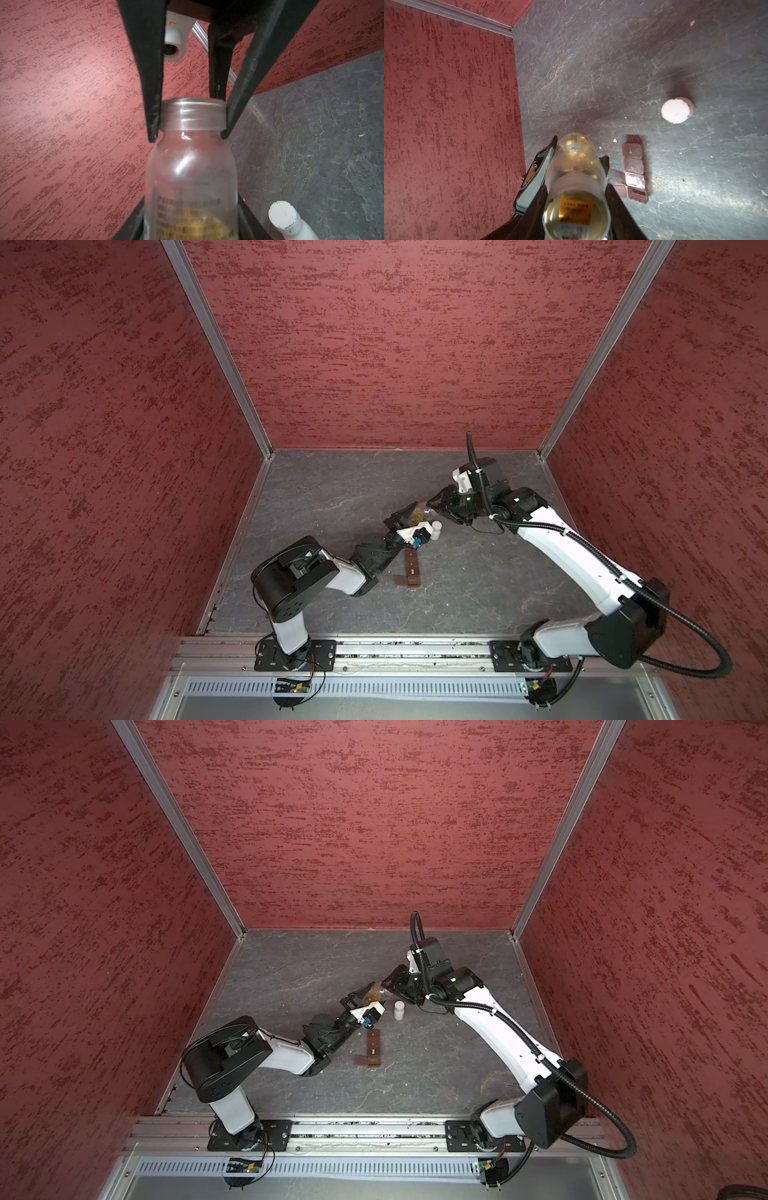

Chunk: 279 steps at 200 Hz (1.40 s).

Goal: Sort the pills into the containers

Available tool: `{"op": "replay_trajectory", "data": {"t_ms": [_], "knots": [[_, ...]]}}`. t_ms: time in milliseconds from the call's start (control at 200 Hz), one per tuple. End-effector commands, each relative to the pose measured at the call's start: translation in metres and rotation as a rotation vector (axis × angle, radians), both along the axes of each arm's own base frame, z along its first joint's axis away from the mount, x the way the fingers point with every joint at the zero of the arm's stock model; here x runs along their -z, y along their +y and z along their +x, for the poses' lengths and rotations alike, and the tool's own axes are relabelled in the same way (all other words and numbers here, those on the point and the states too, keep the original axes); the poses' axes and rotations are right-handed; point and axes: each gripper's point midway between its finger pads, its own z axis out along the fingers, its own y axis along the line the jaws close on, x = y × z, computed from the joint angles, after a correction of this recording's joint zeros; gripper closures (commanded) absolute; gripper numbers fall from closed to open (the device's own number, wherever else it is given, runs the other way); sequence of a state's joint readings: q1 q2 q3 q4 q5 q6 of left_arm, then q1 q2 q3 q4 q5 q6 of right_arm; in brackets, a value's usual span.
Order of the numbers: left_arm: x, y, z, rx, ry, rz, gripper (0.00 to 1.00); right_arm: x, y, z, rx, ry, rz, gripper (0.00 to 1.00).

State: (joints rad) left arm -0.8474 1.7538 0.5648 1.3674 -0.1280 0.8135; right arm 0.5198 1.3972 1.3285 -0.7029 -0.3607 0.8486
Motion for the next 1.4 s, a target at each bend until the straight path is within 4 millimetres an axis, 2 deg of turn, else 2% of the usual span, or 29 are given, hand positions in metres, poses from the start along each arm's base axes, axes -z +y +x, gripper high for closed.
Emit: {"op": "replay_trajectory", "data": {"t_ms": [0,85,230,336,456,842,1127,1242,1393], "knots": [[-0.025,-0.001,-0.012,0.067,-0.019,-0.092,0.97,-0.006,-0.005,-0.019,-0.121,-0.047,-0.053,0.76],[-0.024,-0.006,-0.026,0.157,0.022,-0.085,0.98,0.004,-0.01,-0.034,-0.219,-0.058,-0.125,0.73],[-0.015,-0.015,-0.053,0.358,0.218,-0.054,0.99,0.02,-0.022,-0.061,-0.377,-0.111,-0.25,0.69],[-0.016,-0.015,-0.069,0.452,0.293,-0.051,0.99,0.012,-0.025,-0.073,-0.459,-0.235,-0.284,0.65],[-0.015,-0.015,-0.081,0.499,0.33,-0.042,0.99,0.002,-0.029,-0.077,-0.479,-0.328,-0.288,0.61],[-0.007,-0.014,-0.083,0.49,0.341,-0.032,1.0,-0.008,-0.029,-0.074,-0.452,-0.366,-0.274,0.43],[-0.003,-0.013,-0.08,0.473,0.337,-0.029,0.99,-0.022,-0.036,-0.068,-0.387,-0.389,-0.292,0.17],[-0.002,-0.013,-0.077,0.456,0.326,-0.031,0.99,-0.031,-0.036,-0.065,-0.338,-0.384,-0.27,0.12],[-0.004,-0.008,-0.067,0.406,0.292,-0.045,0.99,-0.048,-0.034,-0.059,-0.252,-0.336,-0.195,0.12]]}}
